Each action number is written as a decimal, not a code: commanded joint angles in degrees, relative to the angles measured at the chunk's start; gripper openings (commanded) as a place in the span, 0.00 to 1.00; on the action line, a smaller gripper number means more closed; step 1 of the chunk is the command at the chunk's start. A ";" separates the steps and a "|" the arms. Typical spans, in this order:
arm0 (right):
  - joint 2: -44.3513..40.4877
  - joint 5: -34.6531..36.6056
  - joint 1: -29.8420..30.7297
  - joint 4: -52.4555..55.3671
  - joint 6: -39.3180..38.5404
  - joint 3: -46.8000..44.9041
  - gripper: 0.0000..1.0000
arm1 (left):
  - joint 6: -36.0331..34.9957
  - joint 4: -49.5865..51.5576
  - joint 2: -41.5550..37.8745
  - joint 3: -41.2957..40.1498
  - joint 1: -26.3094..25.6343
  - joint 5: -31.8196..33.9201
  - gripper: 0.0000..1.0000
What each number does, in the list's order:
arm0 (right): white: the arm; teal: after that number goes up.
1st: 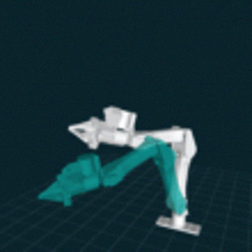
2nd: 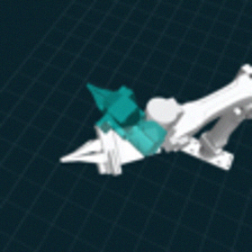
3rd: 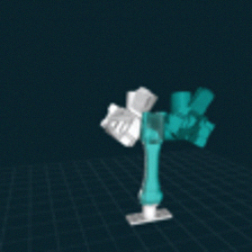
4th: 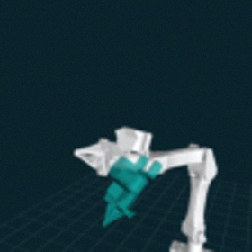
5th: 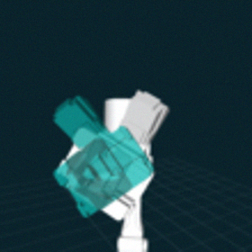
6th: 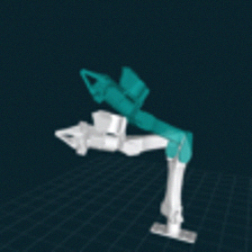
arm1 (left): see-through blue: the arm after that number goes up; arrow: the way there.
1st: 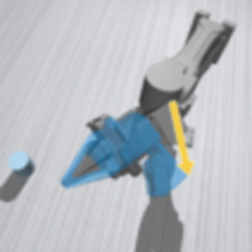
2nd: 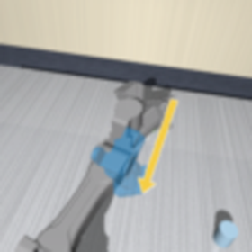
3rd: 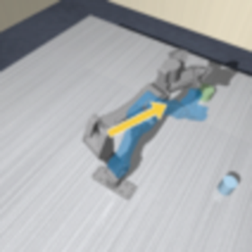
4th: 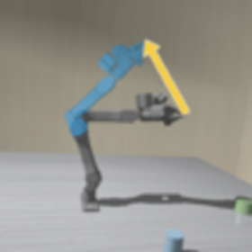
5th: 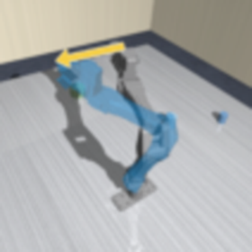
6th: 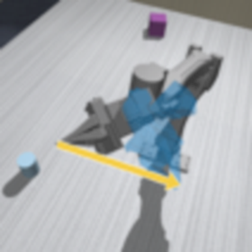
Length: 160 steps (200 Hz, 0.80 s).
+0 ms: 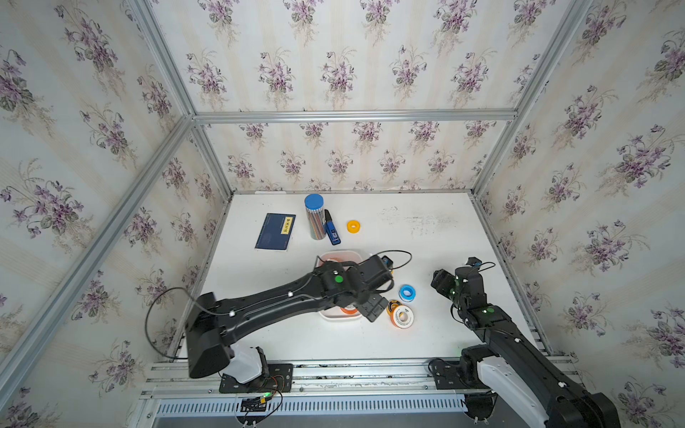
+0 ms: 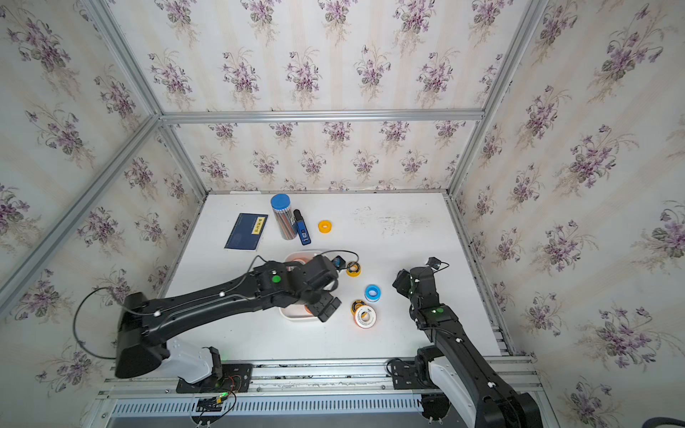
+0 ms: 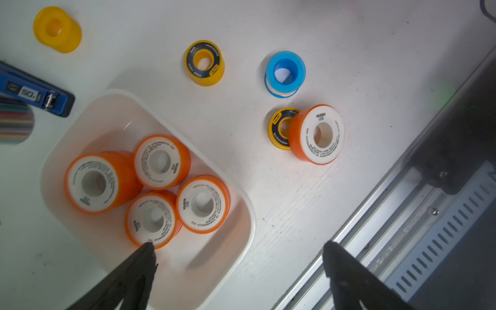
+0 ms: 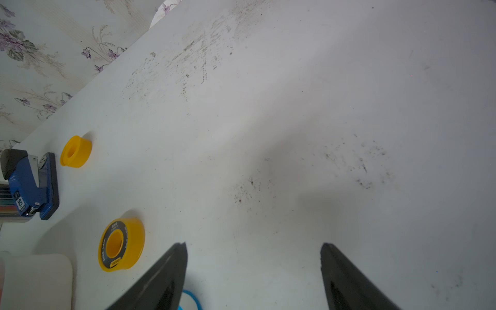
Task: Put the sealing tape into the storage box
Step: Pick up the sealing tape at the center of the board.
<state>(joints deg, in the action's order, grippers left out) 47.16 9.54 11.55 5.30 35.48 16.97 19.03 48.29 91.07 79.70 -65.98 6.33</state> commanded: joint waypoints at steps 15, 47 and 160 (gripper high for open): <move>0.21 -1.72 -0.94 -2.14 0.81 -0.38 0.83 | 0.47 1.45 12.07 9.47 -4.33 2.90 0.97; 0.44 -2.16 -1.20 -2.41 0.73 -0.54 0.83 | 2.20 3.27 20.74 15.92 -7.02 5.93 1.00; 0.48 -2.78 -1.29 -2.84 0.50 -0.71 0.84 | 5.21 6.19 33.83 23.18 -10.14 11.41 1.00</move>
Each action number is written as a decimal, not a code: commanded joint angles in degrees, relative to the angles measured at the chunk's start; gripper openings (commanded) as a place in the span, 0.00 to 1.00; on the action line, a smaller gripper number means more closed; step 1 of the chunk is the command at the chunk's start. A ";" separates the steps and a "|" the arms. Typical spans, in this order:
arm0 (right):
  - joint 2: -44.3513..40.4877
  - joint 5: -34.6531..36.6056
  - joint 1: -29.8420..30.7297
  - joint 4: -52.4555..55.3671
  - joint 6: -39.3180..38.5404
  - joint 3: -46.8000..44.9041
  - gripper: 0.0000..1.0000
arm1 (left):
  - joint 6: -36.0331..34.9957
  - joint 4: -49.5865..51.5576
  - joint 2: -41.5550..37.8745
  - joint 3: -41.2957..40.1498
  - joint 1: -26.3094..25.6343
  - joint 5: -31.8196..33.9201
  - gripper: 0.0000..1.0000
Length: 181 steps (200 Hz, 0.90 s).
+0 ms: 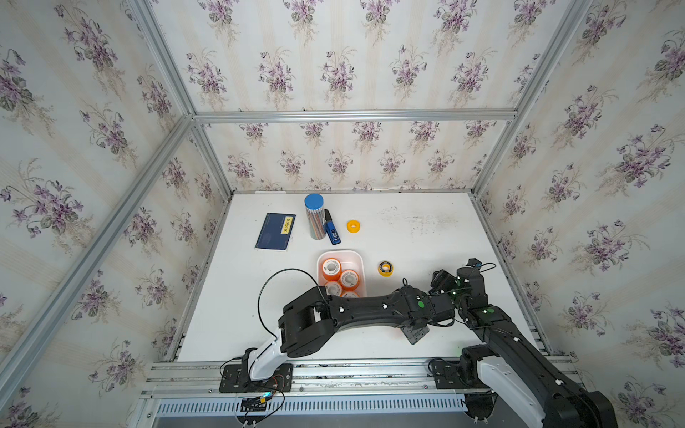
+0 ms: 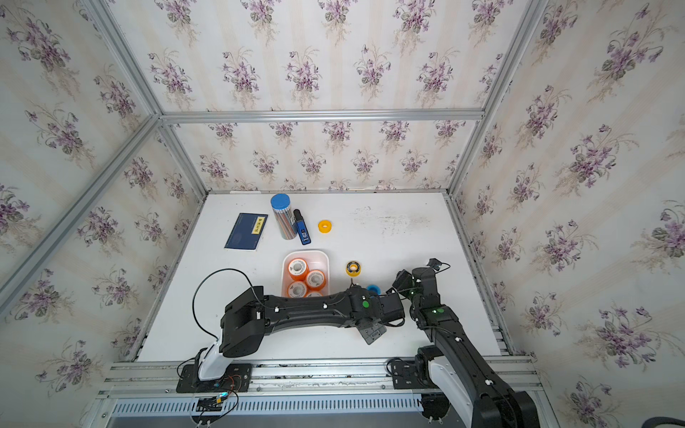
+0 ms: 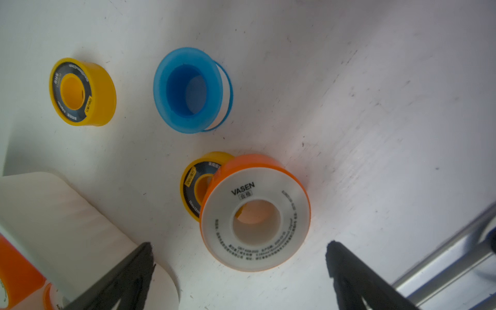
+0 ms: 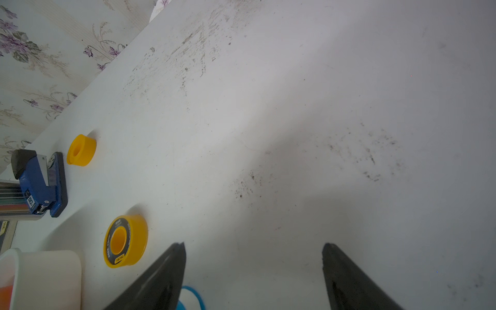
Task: Put the sealing tape into the storage box
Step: Pick up the sealing tape at the center of the board.
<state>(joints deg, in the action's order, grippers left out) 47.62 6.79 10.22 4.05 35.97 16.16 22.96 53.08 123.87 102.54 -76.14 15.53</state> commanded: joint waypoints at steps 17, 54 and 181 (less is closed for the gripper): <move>0.09 -0.18 0.03 -1.68 -0.02 0.10 0.84 | 1.39 1.18 1.58 0.29 0.04 2.97 1.00; 0.24 -0.23 0.03 -1.81 0.00 0.10 0.84 | 0.75 -0.42 3.00 0.29 -0.15 1.73 1.00; -0.01 -0.43 0.05 -1.86 -0.11 0.01 0.84 | 2.15 -0.54 4.97 0.38 -0.24 2.68 0.79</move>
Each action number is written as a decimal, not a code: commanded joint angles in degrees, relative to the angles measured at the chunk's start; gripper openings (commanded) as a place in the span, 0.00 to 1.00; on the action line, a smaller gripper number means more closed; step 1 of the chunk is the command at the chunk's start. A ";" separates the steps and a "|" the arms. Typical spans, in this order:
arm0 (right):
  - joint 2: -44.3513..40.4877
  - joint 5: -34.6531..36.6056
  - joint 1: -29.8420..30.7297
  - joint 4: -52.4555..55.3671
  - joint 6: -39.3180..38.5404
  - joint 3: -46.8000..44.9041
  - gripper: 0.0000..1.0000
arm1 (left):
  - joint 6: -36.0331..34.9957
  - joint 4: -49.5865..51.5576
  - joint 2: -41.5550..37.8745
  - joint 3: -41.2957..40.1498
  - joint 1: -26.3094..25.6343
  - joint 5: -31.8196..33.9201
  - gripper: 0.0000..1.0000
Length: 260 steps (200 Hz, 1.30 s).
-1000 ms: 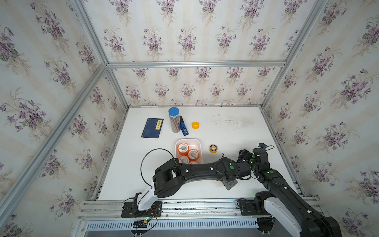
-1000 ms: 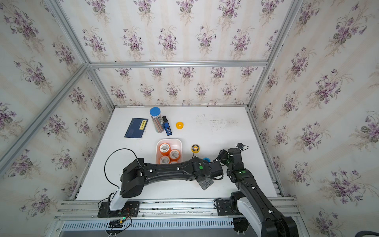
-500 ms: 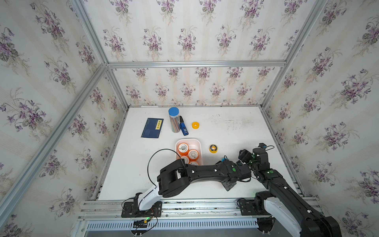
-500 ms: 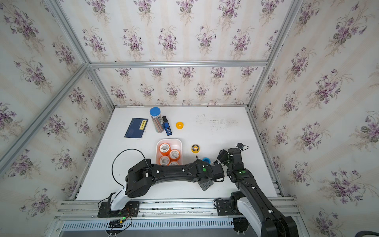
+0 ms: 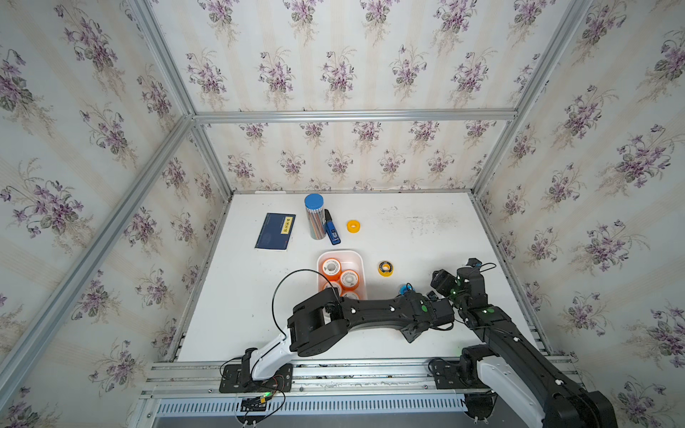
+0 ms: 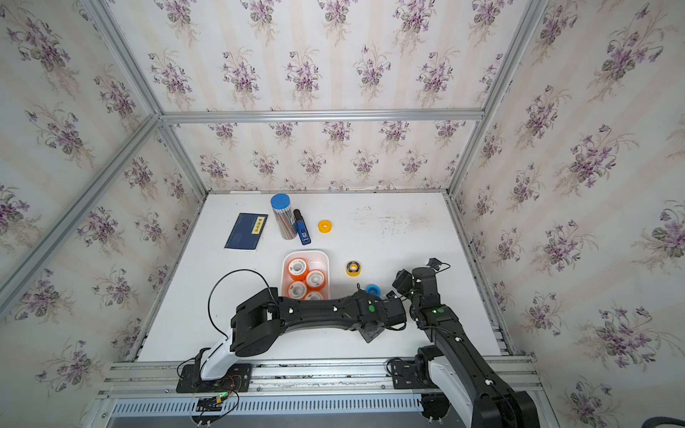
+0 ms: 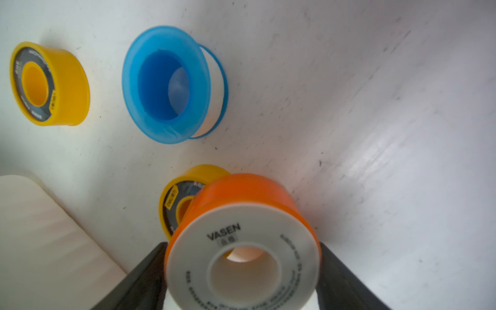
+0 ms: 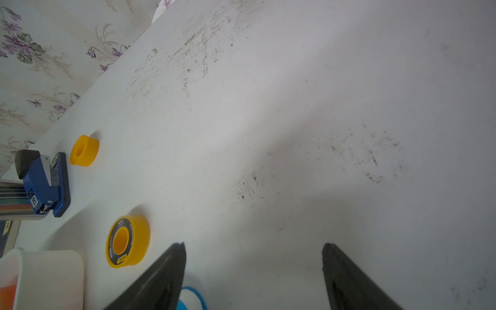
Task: Put the sealing tape into the storage box
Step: Pick up the sealing tape at the center of the board, then place the sealing tape in the storage box.
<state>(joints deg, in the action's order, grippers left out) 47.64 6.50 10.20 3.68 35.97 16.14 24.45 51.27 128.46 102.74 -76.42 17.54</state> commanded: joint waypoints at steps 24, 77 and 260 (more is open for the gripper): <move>-0.09 -0.21 0.06 -1.55 -0.10 0.03 0.84 | 0.69 1.55 0.06 0.29 0.05 0.82 0.75; -0.09 -0.34 0.02 -1.57 -0.16 -0.01 0.84 | 0.78 2.30 -2.71 0.40 0.09 0.93 0.69; 0.44 -0.68 0.06 -1.93 -0.37 0.08 0.84 | 11.17 -4.12 -33.50 -27.52 19.32 -5.40 0.68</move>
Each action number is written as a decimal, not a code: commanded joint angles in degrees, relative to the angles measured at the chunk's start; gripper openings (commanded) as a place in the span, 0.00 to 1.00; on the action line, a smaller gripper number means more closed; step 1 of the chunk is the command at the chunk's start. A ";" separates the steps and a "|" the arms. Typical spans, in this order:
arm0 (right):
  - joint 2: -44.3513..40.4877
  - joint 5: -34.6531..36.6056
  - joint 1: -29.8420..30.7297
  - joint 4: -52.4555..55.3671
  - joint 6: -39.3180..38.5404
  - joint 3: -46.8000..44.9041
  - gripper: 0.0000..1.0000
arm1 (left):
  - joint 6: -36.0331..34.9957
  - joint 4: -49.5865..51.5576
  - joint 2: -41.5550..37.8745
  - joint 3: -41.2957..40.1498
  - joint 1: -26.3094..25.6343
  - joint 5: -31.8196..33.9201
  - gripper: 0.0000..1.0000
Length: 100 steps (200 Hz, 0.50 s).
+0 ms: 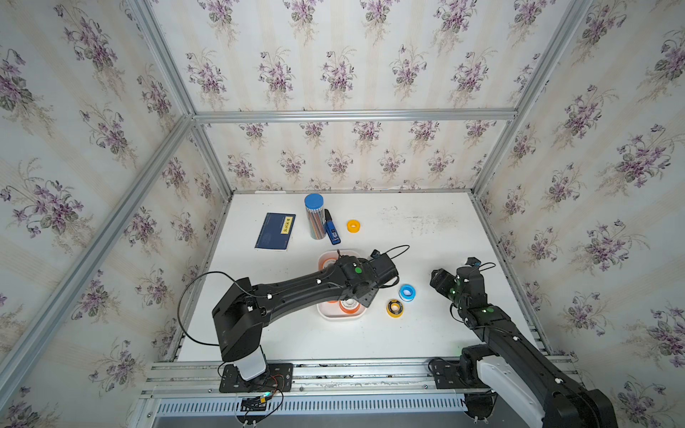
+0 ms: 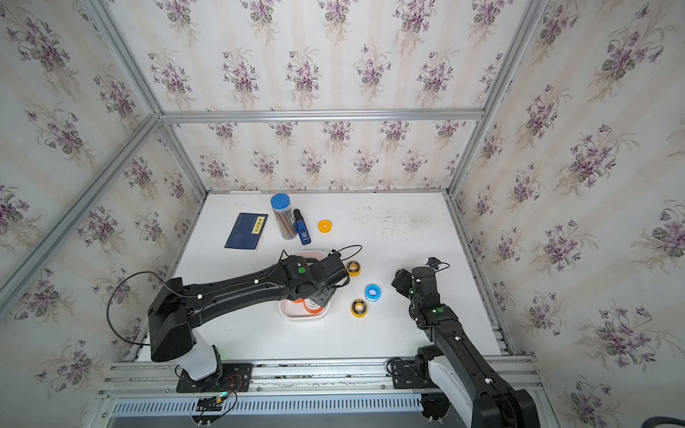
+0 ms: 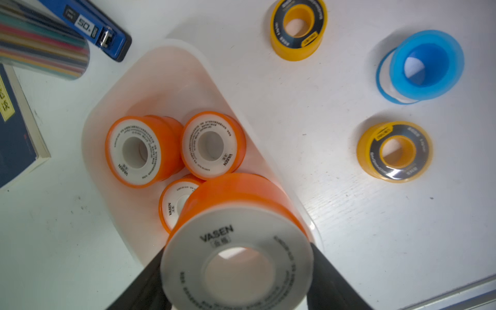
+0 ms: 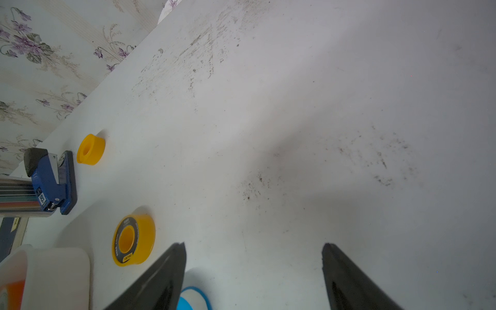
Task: Put the sealing tape into the storage box
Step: Place the sealing tape in the storage box.
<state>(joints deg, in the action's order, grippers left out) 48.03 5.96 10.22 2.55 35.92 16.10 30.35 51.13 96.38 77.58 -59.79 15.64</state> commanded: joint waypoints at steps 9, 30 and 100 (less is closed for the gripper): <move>0.13 -0.07 0.06 -0.79 -0.32 0.16 0.84 | 6.51 -5.15 -1.39 -2.86 3.67 -4.46 0.68; 0.13 -0.07 0.03 -0.79 -0.33 0.14 0.84 | 8.47 -6.70 0.57 -2.47 5.05 -6.20 0.68; 0.02 -0.09 0.03 -0.70 -0.29 0.12 0.84 | 14.52 -7.85 4.34 -1.36 8.32 -6.73 0.68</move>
<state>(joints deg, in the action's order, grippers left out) 48.05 5.56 10.22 2.52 35.92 16.10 41.87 43.70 100.12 75.83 -52.12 8.58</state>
